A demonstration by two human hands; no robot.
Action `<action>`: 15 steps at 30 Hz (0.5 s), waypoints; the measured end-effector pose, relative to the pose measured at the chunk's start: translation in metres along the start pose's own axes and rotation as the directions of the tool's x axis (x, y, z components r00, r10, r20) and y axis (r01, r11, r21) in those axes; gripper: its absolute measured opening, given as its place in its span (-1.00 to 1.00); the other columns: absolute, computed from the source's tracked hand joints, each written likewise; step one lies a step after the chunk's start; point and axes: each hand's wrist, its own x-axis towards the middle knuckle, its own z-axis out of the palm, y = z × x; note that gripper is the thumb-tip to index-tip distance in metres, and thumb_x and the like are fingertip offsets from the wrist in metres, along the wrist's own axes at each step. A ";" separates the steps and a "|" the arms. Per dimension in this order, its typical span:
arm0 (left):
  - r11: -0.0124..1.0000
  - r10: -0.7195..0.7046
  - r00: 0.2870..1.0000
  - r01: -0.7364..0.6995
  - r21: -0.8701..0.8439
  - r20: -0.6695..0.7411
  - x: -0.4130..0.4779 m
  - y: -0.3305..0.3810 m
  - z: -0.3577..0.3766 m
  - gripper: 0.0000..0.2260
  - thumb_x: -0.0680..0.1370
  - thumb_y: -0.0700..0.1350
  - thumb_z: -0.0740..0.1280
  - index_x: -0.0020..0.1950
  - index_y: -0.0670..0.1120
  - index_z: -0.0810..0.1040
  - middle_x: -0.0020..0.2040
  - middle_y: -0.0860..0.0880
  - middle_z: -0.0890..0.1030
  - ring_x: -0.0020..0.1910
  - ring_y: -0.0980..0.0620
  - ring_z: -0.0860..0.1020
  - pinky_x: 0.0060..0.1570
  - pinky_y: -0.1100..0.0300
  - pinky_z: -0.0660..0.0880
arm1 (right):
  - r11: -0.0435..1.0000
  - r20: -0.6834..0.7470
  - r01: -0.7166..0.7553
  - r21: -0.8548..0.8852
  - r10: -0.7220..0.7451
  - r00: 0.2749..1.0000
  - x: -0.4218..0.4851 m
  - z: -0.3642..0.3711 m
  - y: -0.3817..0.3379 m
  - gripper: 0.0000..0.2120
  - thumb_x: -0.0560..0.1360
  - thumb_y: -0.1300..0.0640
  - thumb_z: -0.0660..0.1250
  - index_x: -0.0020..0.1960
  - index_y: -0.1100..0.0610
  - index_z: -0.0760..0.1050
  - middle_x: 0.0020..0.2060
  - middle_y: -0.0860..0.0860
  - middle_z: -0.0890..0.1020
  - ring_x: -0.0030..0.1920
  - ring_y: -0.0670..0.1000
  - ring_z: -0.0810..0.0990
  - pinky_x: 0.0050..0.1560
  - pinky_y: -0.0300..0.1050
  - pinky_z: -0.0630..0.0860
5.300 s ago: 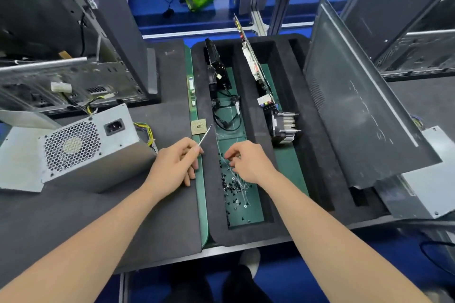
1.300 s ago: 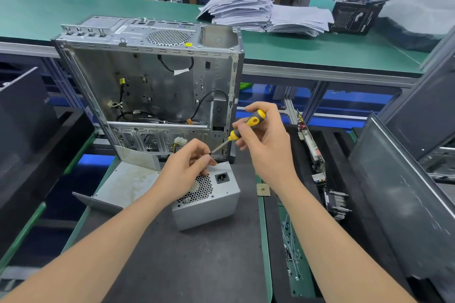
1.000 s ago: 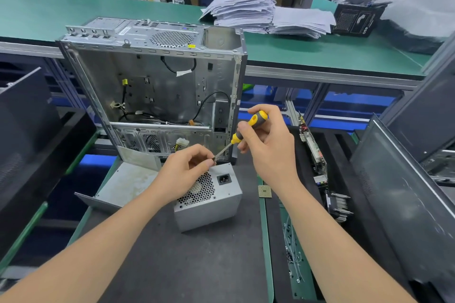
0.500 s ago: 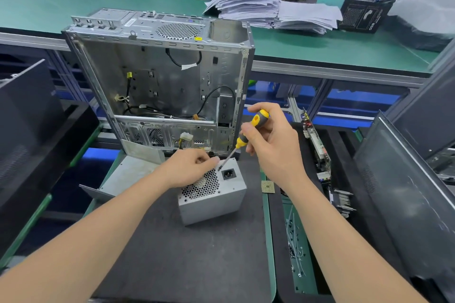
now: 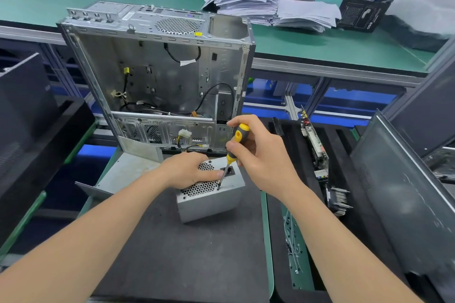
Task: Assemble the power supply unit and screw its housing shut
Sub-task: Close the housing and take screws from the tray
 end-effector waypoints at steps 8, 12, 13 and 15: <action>0.998 0.010 0.999 -0.008 -0.062 0.036 0.000 -0.001 -0.001 -0.19 0.27 0.64 0.05 -0.04 -0.06 0.55 -0.18 0.00 0.61 -0.17 0.03 0.57 -0.08 -0.01 0.53 | 1.000 0.022 0.003 0.013 -0.003 1.000 0.002 0.003 0.001 -0.70 0.64 0.15 0.38 0.29 -0.13 0.43 -0.17 -0.05 0.60 -0.14 0.05 0.67 -0.05 0.16 0.64; 0.996 0.011 0.999 -0.006 -0.088 0.053 -0.001 0.001 -0.003 -0.19 0.29 0.60 0.08 0.03 -0.09 0.57 -0.13 -0.04 0.62 -0.10 -0.05 0.59 0.02 -0.07 0.55 | 1.000 0.037 0.002 0.007 -0.002 0.999 0.002 0.004 0.002 -0.70 0.65 0.14 0.38 0.30 -0.13 0.43 -0.17 -0.06 0.59 -0.11 0.04 0.67 -0.04 0.15 0.64; 0.995 0.014 0.998 -0.008 -0.098 0.058 -0.001 0.002 -0.004 -0.17 0.29 0.60 0.08 0.08 -0.09 0.58 -0.10 -0.04 0.64 -0.06 -0.05 0.60 0.05 -0.08 0.56 | 1.000 0.042 0.004 0.006 -0.005 0.999 0.002 0.004 0.002 -0.70 0.65 0.14 0.38 0.30 -0.13 0.43 -0.17 -0.06 0.60 -0.10 0.04 0.67 -0.03 0.15 0.64; 0.992 0.018 0.997 -0.009 -0.122 0.071 -0.002 0.003 -0.005 -0.10 0.30 0.59 0.08 0.25 -0.09 0.59 0.05 -0.07 0.68 0.06 -0.07 0.62 0.14 -0.12 0.55 | 1.000 0.062 0.008 0.010 -0.009 0.998 0.002 0.003 0.002 -0.69 0.65 0.13 0.37 0.31 -0.13 0.42 -0.16 -0.06 0.60 -0.09 0.04 0.68 -0.02 0.17 0.64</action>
